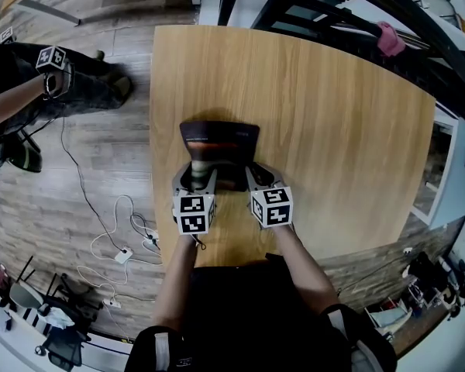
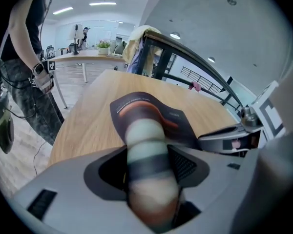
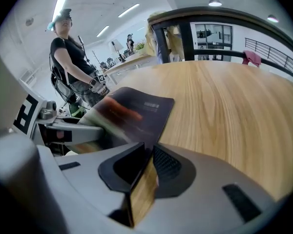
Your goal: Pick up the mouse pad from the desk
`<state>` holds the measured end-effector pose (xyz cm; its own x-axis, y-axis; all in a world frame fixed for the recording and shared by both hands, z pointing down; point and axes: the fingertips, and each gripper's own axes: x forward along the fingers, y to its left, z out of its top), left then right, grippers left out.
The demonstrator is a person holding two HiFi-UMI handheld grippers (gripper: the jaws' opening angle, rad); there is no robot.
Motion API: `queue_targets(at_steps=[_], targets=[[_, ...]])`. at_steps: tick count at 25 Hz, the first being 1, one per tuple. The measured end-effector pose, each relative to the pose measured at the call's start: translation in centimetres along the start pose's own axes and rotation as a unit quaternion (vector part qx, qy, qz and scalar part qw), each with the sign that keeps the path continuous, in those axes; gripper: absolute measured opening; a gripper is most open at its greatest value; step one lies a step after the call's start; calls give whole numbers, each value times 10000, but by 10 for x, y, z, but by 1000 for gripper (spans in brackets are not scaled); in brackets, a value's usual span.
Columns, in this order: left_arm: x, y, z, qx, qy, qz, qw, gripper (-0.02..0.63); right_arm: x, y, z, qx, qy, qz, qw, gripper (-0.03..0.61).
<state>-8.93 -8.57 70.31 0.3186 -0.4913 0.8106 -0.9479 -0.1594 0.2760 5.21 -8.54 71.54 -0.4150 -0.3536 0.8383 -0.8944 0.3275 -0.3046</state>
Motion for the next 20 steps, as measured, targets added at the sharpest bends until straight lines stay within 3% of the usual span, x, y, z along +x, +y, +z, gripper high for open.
queue_targets(at_steps=[5,14,20], targets=[[1,1,0,55,-25,-9,10000,256,0,-3,-1,58,24,103,9999,71],[-9,0,4,-25,-171,0,9999,106,-8,-6,8,134,-95,118,9998,71],[-16,1,2,-136,-209,8,9997,63,-15,-7,12,179,-197,90,9996,71]])
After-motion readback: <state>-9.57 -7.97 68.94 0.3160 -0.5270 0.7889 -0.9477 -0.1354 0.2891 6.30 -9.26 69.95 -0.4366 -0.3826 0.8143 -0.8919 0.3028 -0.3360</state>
